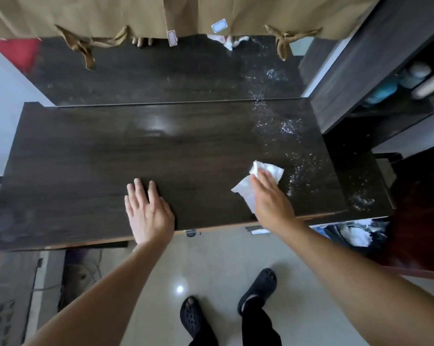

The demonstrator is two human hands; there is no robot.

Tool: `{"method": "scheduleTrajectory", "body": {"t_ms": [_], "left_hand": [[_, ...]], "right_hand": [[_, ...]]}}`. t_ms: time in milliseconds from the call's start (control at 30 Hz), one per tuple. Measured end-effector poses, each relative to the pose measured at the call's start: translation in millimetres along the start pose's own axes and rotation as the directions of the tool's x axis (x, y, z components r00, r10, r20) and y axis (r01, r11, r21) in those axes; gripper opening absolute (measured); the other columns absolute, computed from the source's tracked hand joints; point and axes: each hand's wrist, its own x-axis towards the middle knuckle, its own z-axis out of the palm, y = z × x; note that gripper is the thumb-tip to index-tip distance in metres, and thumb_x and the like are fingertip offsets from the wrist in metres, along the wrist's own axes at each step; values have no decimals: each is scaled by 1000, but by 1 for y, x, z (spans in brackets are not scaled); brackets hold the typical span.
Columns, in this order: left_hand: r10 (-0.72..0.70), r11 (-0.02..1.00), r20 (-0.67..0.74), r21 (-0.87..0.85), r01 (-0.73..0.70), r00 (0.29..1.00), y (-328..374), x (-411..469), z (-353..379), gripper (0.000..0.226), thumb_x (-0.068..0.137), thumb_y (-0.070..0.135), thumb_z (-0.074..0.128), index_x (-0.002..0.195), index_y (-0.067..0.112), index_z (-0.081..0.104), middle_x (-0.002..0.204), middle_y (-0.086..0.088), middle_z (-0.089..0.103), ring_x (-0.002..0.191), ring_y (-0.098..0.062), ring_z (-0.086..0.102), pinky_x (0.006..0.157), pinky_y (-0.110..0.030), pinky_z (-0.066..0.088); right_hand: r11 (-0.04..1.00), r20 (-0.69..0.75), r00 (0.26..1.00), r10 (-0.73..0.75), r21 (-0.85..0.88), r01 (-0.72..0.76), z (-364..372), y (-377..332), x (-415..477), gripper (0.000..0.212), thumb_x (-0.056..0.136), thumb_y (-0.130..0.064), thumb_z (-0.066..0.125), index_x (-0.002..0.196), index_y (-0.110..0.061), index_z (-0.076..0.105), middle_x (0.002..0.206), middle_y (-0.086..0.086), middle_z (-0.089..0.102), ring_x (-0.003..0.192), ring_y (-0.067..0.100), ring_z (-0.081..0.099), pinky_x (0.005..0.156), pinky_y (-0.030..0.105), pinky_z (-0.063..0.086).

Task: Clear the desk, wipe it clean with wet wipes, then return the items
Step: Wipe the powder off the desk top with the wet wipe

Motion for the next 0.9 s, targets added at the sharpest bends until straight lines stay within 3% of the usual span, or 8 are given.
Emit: {"method": "scheduleTrajectory", "body": {"t_ms": [100, 200, 267, 400, 533, 733, 833, 900], "left_hand": [[15, 999, 37, -43, -13, 999, 51, -11, 20, 51, 90, 23, 35, 136, 3, 47, 151, -22, 31, 142, -39, 22, 117, -48, 18], [-4, 1000, 34, -31, 5, 999, 90, -13, 37, 49, 93, 22, 30, 137, 5, 45, 152, -21, 30, 143, -36, 21, 118, -47, 14], [-25, 1000, 11, 11, 25, 1000, 103, -10, 44, 50, 94, 23, 27, 138, 6, 44, 152, -21, 30, 143, -36, 21, 117, -47, 14], [-75, 994, -18, 76, 76, 997, 113, 1, 50, 51, 95, 26, 24, 140, 9, 41, 153, -19, 27, 144, -34, 18, 118, -47, 13], [-136, 986, -19, 99, 137, 991, 125, 20, 56, 54, 94, 28, 24, 143, 10, 37, 155, -20, 22, 145, -36, 12, 118, -48, 11], [-170, 978, -25, 117, 172, 985, 142, 38, 56, 58, 92, 28, 21, 142, 6, 36, 154, -25, 21, 144, -42, 12, 118, -51, 13], [-181, 975, -39, 124, 184, 983, 146, 42, 57, 58, 91, 28, 21, 142, 5, 37, 153, -27, 22, 143, -43, 13, 117, -52, 14], [-182, 974, -52, 128, 187, 982, 147, 43, 57, 56, 91, 27, 22, 141, 5, 38, 152, -27, 23, 143, -43, 14, 117, -52, 14]], "right_hand": [[997, -2, 999, 33, -70, -33, -16, 14, 39, 59, 80, 7, 48, 137, 1, 35, 151, 21, 24, 142, 35, 18, 116, 39, 19], [985, 51, 992, -112, -123, 118, -14, 5, 69, 69, 81, 2, 52, 144, -2, 24, 154, 18, 15, 144, 33, 7, 119, 33, 0], [965, 67, 972, -224, -123, 231, -10, 0, 103, 69, 84, -2, 51, 146, -5, 21, 156, 17, 10, 145, 31, 3, 119, 33, -3], [961, 101, 960, -261, -62, 268, -7, -1, 191, 61, 93, -9, 43, 148, -12, 19, 159, 9, 3, 146, 25, 1, 119, 36, 4], [969, 33, 973, -229, -87, 231, -20, 42, 217, 59, 91, -9, 47, 146, -11, 25, 156, 8, 18, 144, 27, 14, 117, 38, 17], [994, -52, 997, 49, -95, -53, -74, 151, 197, 52, 86, -7, 56, 136, -12, 42, 142, 10, 37, 122, 37, 39, 94, 46, 40], [975, -82, 979, 186, -112, -194, -68, 136, 209, 43, 86, -14, 58, 127, -12, 49, 132, 16, 41, 118, 38, 38, 88, 47, 45], [988, -96, 985, 142, -43, -147, -52, 94, 219, 36, 83, -17, 60, 118, -16, 57, 126, 16, 45, 116, 37, 40, 84, 43, 46]]}}
